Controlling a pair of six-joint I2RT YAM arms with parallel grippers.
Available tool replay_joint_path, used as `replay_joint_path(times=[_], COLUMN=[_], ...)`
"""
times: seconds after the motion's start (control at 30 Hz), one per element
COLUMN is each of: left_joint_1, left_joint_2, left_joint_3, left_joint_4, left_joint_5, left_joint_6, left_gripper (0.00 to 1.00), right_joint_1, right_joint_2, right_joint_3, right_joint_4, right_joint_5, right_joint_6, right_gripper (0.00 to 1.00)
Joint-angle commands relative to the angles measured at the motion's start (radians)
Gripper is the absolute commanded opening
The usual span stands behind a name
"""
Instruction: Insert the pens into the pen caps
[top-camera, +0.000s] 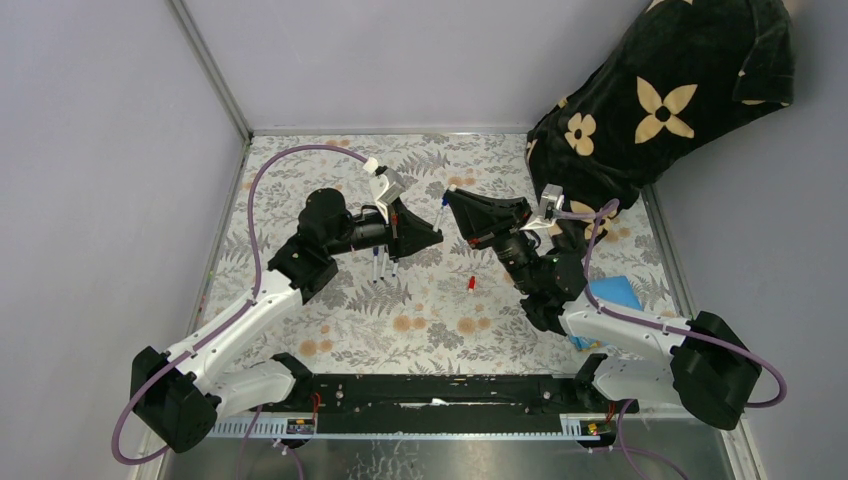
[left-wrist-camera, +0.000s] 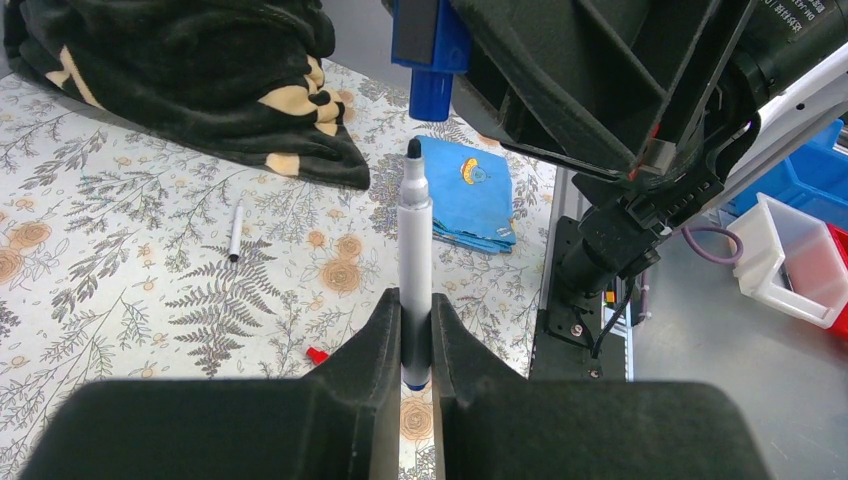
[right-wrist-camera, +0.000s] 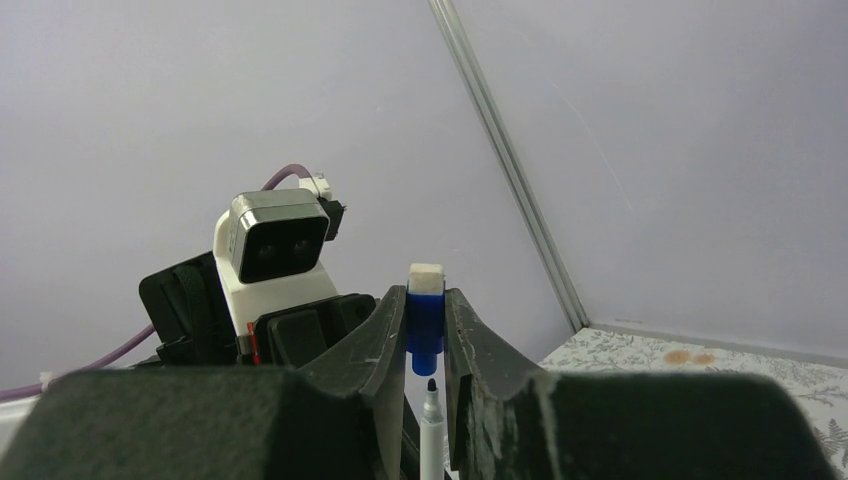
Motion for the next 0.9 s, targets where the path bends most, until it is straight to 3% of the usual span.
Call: replay_joint_path(times=[0.0, 0.87], left_joint_1=[-0.005, -0.005], left_joint_2=[-0.001, -0.008], left_joint_3=[0.001, 0.000], left_joint_4=[0.045, 0.041], left_joint_5=[-0.009, -0.027], left_joint_6=[0.022, 0.025], left_gripper=[0.00, 0.00], right_joint_1=[0.005, 0.005], right_joint_2=[-0.021, -0.040], right_joint_3=[0.020, -0.006], right_joint_4=[0.024, -0.026], right_joint_5=[-0.016, -0.039], right_joint_6=[-0.022, 0.011], right_gripper=[0.00, 0.00])
